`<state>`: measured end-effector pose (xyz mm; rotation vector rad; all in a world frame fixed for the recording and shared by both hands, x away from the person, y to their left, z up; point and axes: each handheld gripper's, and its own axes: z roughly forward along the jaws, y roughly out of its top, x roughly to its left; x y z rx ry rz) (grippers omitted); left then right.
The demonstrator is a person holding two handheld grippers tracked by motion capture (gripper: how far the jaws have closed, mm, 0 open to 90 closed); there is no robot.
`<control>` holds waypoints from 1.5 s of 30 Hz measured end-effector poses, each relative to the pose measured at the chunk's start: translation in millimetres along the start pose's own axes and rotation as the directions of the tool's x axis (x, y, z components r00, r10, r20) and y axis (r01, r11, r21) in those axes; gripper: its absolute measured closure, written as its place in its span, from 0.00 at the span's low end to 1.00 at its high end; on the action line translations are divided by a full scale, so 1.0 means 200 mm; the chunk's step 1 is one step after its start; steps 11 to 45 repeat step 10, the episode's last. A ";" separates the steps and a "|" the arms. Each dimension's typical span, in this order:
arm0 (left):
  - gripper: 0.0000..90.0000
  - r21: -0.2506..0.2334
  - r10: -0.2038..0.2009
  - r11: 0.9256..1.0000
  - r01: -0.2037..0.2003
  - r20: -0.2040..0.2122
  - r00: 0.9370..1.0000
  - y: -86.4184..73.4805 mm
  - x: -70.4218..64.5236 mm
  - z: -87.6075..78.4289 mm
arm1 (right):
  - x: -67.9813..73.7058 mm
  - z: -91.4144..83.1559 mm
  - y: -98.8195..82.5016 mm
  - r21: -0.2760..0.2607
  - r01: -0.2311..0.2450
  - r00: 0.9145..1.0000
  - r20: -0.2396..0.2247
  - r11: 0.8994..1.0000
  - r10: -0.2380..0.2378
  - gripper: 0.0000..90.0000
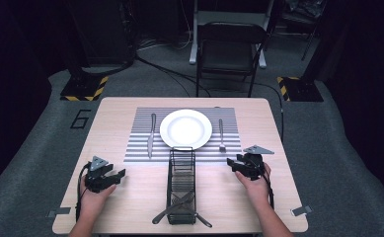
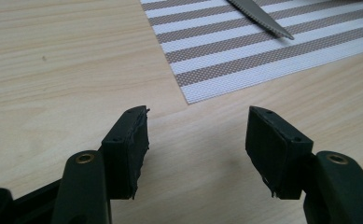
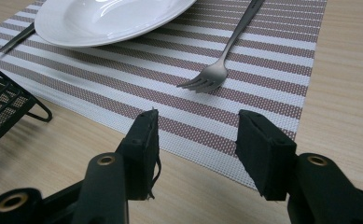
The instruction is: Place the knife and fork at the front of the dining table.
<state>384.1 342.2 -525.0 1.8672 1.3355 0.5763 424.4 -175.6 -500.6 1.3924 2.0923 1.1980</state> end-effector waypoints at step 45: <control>0.42 0.008 -0.008 1.000 0.009 -0.023 1.000 0.00 0.04 0.00 | 0.00 0.01 -0.02 0.010 0.008 1.000 0.017 1.000 -0.008 0.48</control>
